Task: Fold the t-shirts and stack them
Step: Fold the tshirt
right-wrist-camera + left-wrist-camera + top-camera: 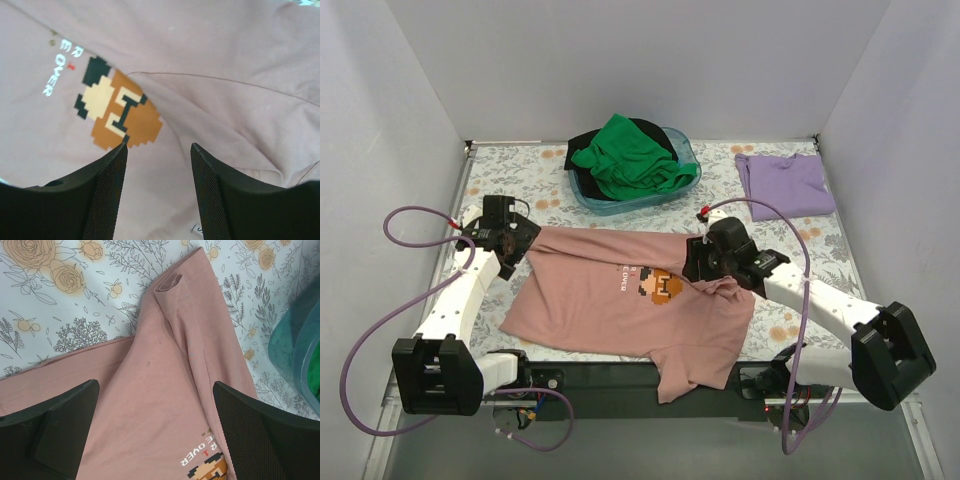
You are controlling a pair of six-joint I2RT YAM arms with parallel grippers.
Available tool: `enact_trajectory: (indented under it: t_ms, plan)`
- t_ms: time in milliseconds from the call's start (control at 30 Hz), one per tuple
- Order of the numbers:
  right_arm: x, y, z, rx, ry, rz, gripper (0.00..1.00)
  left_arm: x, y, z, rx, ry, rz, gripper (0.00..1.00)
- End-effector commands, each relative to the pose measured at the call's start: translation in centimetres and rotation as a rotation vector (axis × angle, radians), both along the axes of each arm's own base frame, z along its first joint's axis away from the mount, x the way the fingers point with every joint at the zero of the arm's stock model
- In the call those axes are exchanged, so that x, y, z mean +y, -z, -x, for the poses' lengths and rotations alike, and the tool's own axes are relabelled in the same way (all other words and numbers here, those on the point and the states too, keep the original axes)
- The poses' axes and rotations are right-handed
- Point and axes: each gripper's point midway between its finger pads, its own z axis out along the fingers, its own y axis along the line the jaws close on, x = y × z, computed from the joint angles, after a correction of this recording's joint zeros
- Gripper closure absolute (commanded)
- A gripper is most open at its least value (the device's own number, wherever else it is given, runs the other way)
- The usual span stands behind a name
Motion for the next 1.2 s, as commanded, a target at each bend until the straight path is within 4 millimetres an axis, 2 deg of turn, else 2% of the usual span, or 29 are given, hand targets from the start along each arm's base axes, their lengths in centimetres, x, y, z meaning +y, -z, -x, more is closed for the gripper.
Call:
enact_trajectory:
  t_ms: [0,233,400,500,533,567,633,700,733,800,867,967,1167]
  plan:
    - [0.1,0.5,1.4,0.011,-0.027,0.002,0.4,0.1,0.0,0.1,-0.015,0.001,-0.001,0.02]
    - [-1.6,4.4,2.1,0.093,0.044,0.122,0.46,-0.3,0.0,0.0,-0.021,0.021,0.014,0.02]
    - [-2.4,5.4,1.0,0.09,0.101,0.19,0.5,-0.3,-0.2,-0.1,-0.032,0.026,0.013,0.02]
    - [-2.8,5.9,0.5,0.078,0.116,0.22,0.62,-0.3,-0.2,0.0,-0.029,0.026,0.011,0.02]
    - [-2.8,6.1,0.5,0.083,0.118,0.223,0.73,-0.3,-0.2,0.0,-0.028,0.027,0.009,0.02]
    - [-2.8,6.2,0.5,0.086,0.119,0.221,0.76,-0.3,-0.1,0.0,-0.027,0.025,0.009,0.02]
    - [-2.4,5.8,0.6,0.086,0.113,0.199,0.88,-0.3,-0.2,0.0,-0.029,0.025,0.01,0.02]
    - [-2.1,5.4,0.7,0.086,0.107,0.177,0.92,-0.2,-0.4,0.0,-0.032,0.026,0.007,0.02]
    - [-1.8,4.6,0.7,0.072,0.103,0.155,0.99,-0.2,-0.5,0.0,-0.033,0.024,0.007,0.02]
    - [-1.3,3.8,1.0,0.076,0.086,0.121,0.99,-0.2,-0.7,0.0,-0.036,0.024,0.005,0.02]
    - [-0.6,2.1,1.0,0.055,0.069,0.086,0.99,-0.2,-1.0,0.0,-0.046,0.022,0.008,0.02]
    - [-0.3,0.8,2.0,0.081,0.048,0.064,0.99,-0.3,-1.0,0.1,-0.045,0.024,0.011,0.02]
    - [1.6,0.3,5.2,0.207,-0.029,-0.032,0.99,-0.4,-1.0,0.1,-0.032,0.028,0.015,0.02]
